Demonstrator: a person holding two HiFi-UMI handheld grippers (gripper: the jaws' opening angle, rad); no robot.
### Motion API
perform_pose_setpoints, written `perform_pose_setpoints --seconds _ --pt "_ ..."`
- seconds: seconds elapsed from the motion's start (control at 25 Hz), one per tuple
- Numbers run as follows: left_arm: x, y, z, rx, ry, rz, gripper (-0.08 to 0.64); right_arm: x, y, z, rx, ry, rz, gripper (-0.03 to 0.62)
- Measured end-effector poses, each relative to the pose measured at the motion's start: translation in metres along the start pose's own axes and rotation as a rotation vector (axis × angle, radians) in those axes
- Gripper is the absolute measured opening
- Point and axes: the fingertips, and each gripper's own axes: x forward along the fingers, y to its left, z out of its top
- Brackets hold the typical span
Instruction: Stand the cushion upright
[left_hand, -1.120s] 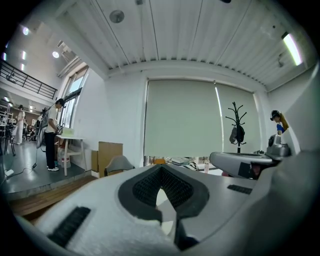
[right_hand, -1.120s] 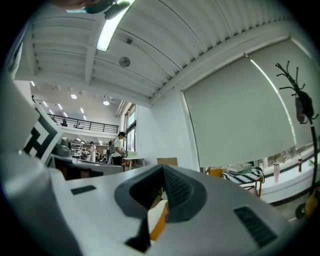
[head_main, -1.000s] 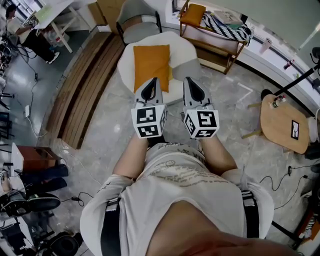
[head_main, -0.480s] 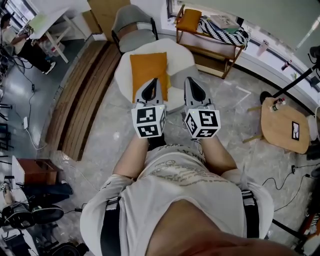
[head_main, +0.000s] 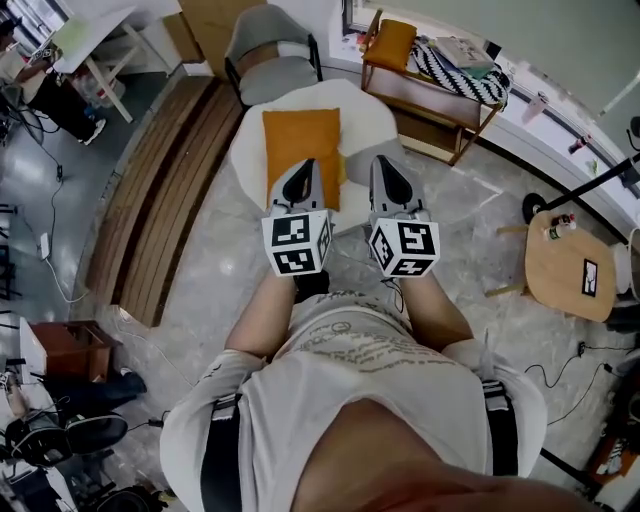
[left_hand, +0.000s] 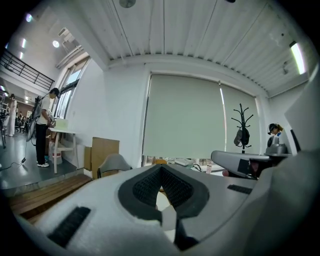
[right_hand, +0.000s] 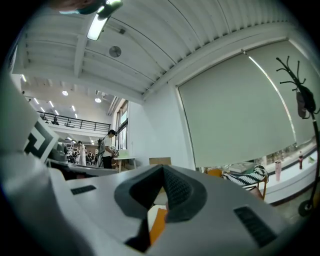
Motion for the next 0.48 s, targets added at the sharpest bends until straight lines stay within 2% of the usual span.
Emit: perform_pose_setpoints --seconds 0.48 --pt "0.064 0.075 0.007 -0.050 0.034 0.002 0.015 0.093 0.015 -0.006 -0.018 0.043 -0.006 0.028"
